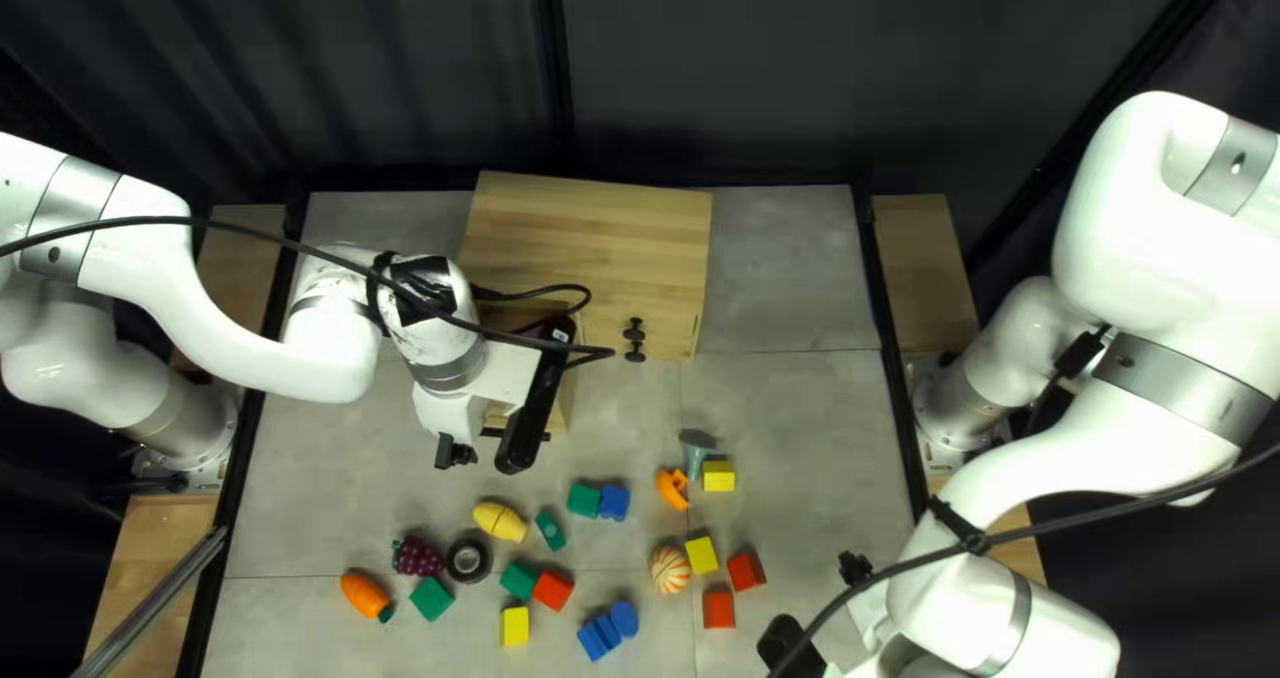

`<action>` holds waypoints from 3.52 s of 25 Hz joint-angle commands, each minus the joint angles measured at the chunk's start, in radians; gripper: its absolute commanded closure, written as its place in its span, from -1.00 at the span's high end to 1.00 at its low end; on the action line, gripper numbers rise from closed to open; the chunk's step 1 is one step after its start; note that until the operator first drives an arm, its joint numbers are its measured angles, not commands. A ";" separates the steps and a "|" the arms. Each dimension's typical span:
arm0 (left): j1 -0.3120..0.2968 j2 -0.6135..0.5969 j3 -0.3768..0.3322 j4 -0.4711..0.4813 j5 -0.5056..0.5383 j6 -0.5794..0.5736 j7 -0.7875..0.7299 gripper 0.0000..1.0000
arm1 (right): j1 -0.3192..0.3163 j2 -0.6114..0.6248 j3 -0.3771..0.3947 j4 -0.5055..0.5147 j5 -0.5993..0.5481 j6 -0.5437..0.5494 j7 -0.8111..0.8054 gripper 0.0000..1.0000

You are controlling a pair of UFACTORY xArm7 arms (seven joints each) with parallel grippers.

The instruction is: Open drawers and place objects into drawer and close

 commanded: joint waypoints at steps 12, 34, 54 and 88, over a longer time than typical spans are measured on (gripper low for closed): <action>-0.007 0.003 -0.015 0.103 0.064 0.089 -0.078 1.00 | 0.000 0.000 0.000 0.000 0.000 0.000 0.000 1.00; -0.137 -0.070 -0.198 0.003 0.289 -0.004 -0.451 1.00 | 0.000 0.000 0.000 0.000 0.000 0.000 0.000 1.00; -0.208 -0.040 -0.268 -0.204 0.178 -0.135 -0.579 1.00 | 0.000 0.000 0.000 0.000 0.000 0.000 0.000 1.00; -0.197 0.180 -0.228 -0.266 0.346 -0.314 -0.682 1.00 | 0.000 0.000 0.000 0.000 0.000 0.000 0.000 1.00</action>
